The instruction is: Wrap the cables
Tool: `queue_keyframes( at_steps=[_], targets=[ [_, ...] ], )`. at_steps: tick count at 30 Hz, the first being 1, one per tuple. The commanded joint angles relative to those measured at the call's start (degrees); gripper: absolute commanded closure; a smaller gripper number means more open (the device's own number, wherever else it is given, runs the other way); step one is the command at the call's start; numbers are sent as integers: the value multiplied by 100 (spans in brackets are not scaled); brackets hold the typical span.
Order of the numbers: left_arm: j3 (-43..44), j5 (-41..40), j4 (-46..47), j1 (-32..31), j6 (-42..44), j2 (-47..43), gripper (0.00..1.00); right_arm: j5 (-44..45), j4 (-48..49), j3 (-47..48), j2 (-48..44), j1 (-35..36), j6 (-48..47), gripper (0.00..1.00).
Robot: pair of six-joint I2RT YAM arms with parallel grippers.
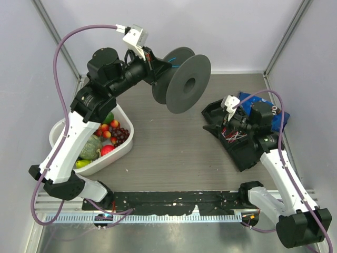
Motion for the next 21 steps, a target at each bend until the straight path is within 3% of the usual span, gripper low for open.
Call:
queue_keyframes(
  at_steps=[1,4,11,21],
  targets=[
    [340,271,564,49,-375,-48,100,-224,1217,-303,-62,-14,-324,22],
    [375,421,643,66,-560,-30,100,-435,1780,-593,-71,-5,-359,22],
    [401,614,722,110,-665,-13,100,-866,1763,-945,-184,82,-447,24],
    [331,711,977,181,-868,31,100,-726,2027,-919,158,337,-465,31]
  ],
)
